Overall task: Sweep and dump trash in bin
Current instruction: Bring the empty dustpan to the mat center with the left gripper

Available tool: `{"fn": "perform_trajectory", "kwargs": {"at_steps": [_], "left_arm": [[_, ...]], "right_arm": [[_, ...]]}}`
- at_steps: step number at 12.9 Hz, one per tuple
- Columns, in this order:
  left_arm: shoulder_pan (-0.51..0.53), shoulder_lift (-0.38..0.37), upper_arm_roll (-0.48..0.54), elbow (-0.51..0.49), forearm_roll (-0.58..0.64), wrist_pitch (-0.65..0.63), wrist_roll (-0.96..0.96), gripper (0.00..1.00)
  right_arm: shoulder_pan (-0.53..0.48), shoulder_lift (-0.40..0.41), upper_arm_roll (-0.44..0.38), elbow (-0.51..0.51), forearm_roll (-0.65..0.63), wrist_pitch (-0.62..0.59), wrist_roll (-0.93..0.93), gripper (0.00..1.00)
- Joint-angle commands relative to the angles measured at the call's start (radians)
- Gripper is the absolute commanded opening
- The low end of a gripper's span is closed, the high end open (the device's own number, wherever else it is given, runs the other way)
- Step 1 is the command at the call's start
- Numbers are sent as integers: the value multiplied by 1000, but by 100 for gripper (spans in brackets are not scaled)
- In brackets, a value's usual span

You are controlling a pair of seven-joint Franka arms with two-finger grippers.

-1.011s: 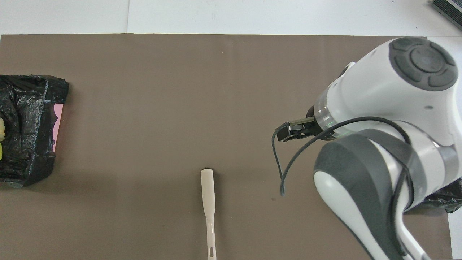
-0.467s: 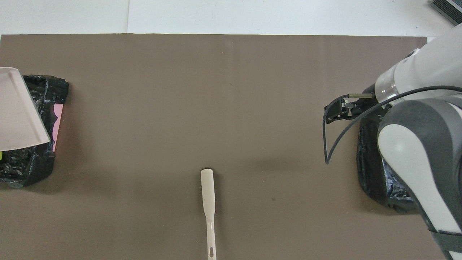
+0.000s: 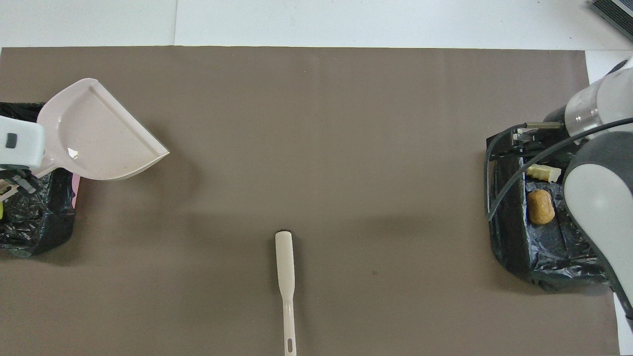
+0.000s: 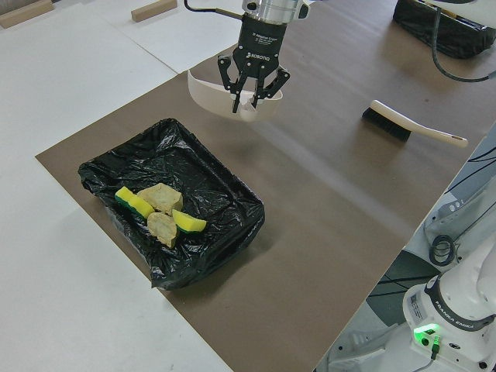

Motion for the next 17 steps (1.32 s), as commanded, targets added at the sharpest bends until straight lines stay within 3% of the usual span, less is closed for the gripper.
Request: {"fn": "perform_trajectory", "kwargs": {"at_steps": [1, 3, 6, 8, 11, 13, 14, 17], "left_arm": [[-3, 20, -90, -5, -66, -4, -227, 0], [-3, 71, -176, 2, -97, 17, -432, 0], [-9, 166, -334, 33, -145, 105, -748, 0], [-16, 273, -446, 100, -134, 117, -969, 0], [-104, 420, -470, 255, -128, 151, -1177, 0], [-182, 568, -471, 394, -42, 146, -1324, 0], [-187, 605, -473, 442, -28, 151, -1357, 0], [-185, 616, -490, 462, -30, 160, -1365, 0]], "right_arm": [[176, -28, -227, -3, -14, -6, -20, 100], [228, -23, -308, 29, -11, -13, -19, 100], [213, -22, -311, 42, -3, -38, -28, 100], [195, -32, -311, 42, -3, -37, -69, 100], [135, -34, -300, 42, 23, -37, -93, 100], [129, -43, -302, 39, 31, -37, -94, 100], [130, -48, -300, 32, 29, -38, -92, 100], [144, -54, -300, 29, 25, -38, -96, 100]]}}
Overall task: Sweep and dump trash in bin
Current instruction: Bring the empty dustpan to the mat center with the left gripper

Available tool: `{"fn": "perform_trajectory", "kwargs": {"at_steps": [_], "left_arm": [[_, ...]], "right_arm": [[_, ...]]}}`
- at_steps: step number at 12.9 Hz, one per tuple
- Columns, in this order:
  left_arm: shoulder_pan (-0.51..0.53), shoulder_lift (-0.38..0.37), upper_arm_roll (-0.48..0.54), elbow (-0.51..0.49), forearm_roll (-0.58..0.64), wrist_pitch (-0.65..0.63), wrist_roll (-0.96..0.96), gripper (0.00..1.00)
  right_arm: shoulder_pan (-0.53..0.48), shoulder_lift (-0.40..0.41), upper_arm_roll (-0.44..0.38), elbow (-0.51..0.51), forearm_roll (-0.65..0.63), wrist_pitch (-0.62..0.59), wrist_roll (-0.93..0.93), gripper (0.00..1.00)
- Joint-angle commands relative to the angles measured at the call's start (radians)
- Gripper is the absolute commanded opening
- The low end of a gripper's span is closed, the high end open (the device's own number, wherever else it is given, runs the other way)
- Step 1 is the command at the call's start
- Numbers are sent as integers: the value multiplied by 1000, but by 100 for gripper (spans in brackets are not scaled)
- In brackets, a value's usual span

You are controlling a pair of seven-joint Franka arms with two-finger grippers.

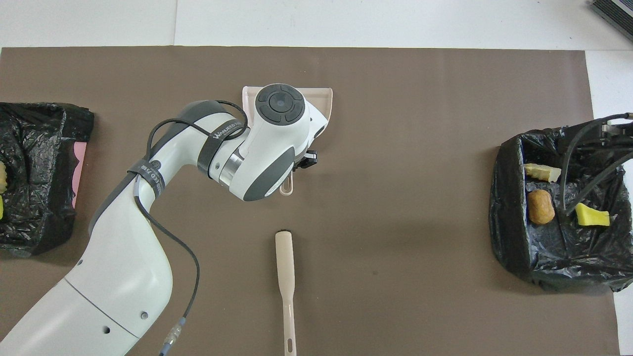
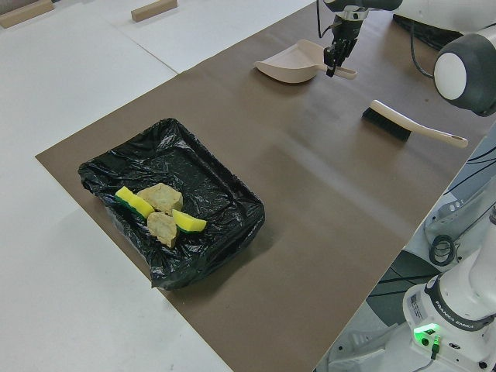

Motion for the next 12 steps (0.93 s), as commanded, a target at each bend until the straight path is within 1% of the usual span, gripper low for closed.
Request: {"fn": "perform_trajectory", "kwargs": {"at_steps": [1, 3, 4, 5, 6, 7, 8, 9, 10, 11, 12], "left_arm": [[-2, 30, -4, 55, 19, -2, -18, 0], [2, 30, -6, 49, 15, 5, -17, 0], [1, 27, -6, 44, 13, 2, -15, 11], [1, 25, -6, 44, 13, -1, -14, 32], [-4, 22, -6, 44, 15, 2, -14, 48], [-5, 13, -6, 44, 18, 5, -12, 59], [-2, 1, -6, 40, 16, 4, -5, 64], [1, -34, -4, 17, 16, 2, -1, 78], [2, -79, 2, -18, 15, 1, 12, 84], [7, -122, 11, -49, 13, -8, 41, 98], [15, -169, 25, -80, 13, -14, 86, 100]], "right_arm": [[6, -15, 7, -6, 6, -23, -27, 100], [41, -16, 12, 1, -22, -39, -28, 100], [41, -18, 13, 7, -34, -74, -27, 100], [43, -21, 16, 8, -46, -103, -25, 100], [43, -22, 17, 8, -46, -112, -25, 100], [41, -36, 17, 6, -37, -114, -19, 100], [41, -41, 13, 4, -32, -106, -17, 100], [38, -41, 12, 4, -28, -106, -19, 100], [38, -42, 9, 3, -28, -106, -17, 100], [37, -42, 10, 3, -28, -106, -19, 100], [38, -42, 10, 3, -28, -106, -19, 100]]}}
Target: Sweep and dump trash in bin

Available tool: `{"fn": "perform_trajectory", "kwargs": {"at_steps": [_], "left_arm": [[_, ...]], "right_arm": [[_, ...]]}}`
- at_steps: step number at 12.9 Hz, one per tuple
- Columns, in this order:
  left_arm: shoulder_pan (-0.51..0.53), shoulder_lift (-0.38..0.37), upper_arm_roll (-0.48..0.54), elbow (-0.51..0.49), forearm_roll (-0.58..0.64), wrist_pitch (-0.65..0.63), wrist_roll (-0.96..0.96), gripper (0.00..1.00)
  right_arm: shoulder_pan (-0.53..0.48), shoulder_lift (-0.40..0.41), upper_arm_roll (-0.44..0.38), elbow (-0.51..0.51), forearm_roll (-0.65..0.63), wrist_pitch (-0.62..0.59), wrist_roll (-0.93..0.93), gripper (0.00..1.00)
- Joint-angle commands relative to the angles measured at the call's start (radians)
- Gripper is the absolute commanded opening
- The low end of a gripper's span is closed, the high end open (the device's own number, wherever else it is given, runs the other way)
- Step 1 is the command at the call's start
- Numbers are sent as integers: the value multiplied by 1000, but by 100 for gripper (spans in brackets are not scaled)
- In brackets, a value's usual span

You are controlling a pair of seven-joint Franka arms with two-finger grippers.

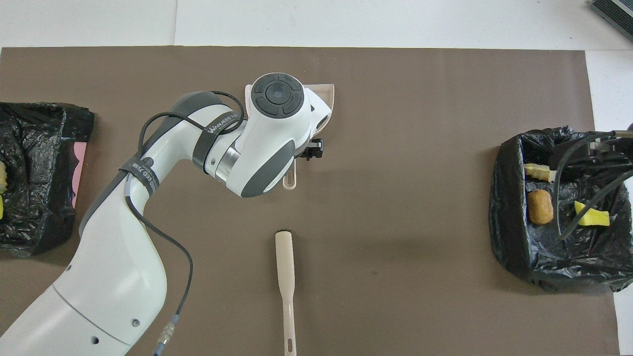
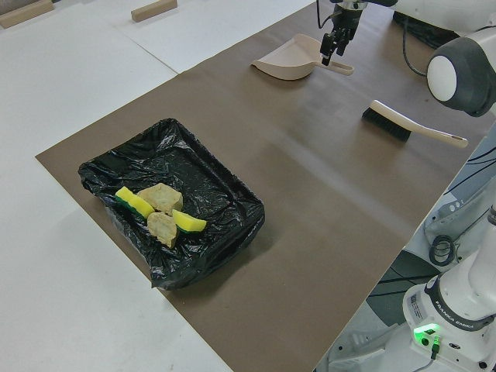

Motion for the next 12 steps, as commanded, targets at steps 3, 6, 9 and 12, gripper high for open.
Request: {"fn": "perform_trajectory", "kwargs": {"at_steps": [3, 6, 9, 12], "left_arm": [[13, -271, 100, -214, 7, -13, 117, 100], [14, -455, 233, -303, -132, -39, 267, 100], [33, -569, 324, -301, -186, -176, 462, 100], [117, -621, 335, -252, -197, -269, 628, 100]], "right_arm": [[-5, -9, 2, -3, -4, -12, -18, 100], [-5, -9, 2, -3, -4, -12, -18, 100], [-5, -9, 2, -3, -4, -12, -18, 100], [-5, -9, 2, -3, -4, -12, -18, 100]]}}
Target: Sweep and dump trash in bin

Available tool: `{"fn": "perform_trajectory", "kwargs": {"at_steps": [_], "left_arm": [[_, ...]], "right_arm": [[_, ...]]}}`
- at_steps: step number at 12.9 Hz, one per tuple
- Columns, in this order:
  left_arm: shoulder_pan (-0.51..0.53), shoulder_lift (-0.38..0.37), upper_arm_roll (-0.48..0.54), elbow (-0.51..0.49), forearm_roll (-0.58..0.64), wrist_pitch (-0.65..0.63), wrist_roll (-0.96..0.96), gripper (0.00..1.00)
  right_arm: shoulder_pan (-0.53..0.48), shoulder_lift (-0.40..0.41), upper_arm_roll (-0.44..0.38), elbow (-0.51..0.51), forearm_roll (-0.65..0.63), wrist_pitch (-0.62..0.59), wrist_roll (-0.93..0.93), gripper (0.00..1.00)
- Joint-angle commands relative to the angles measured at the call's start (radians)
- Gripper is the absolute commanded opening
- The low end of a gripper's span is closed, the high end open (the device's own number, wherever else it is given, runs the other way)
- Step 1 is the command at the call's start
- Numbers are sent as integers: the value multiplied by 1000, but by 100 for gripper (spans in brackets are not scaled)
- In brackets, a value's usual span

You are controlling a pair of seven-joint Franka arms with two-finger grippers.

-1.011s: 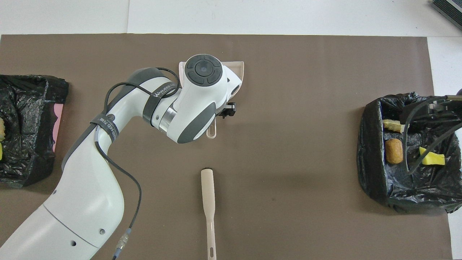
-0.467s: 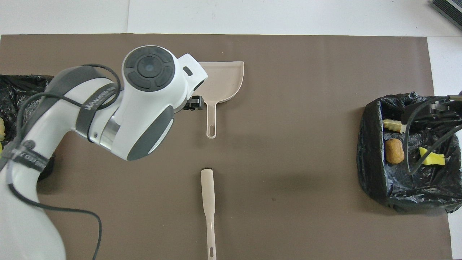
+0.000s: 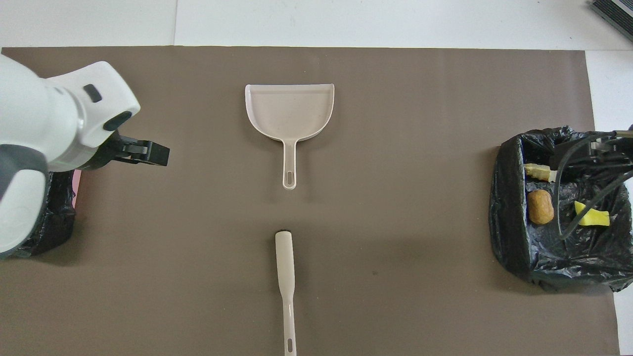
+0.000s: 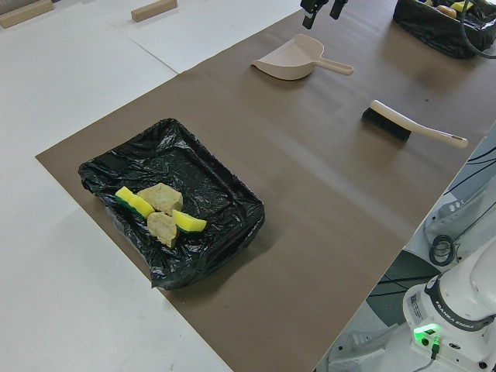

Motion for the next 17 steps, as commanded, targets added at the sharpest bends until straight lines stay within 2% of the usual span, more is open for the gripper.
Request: {"fn": "perform_trajectory", "kwargs": {"at_steps": [1, 4, 17], "left_arm": [[53, -34, 11, 25, -24, -81, 100, 100], [125, -34, 6, 89, -70, -166, 124, 100], [124, -57, 60, 88, -70, -189, 123, 100]], "right_arm": [[-5, -9, 2, -3, -4, -12, -18, 100], [-5, -9, 2, -3, -4, -12, -18, 100], [-7, -9, 2, -3, -4, -12, -18, 100]]}}
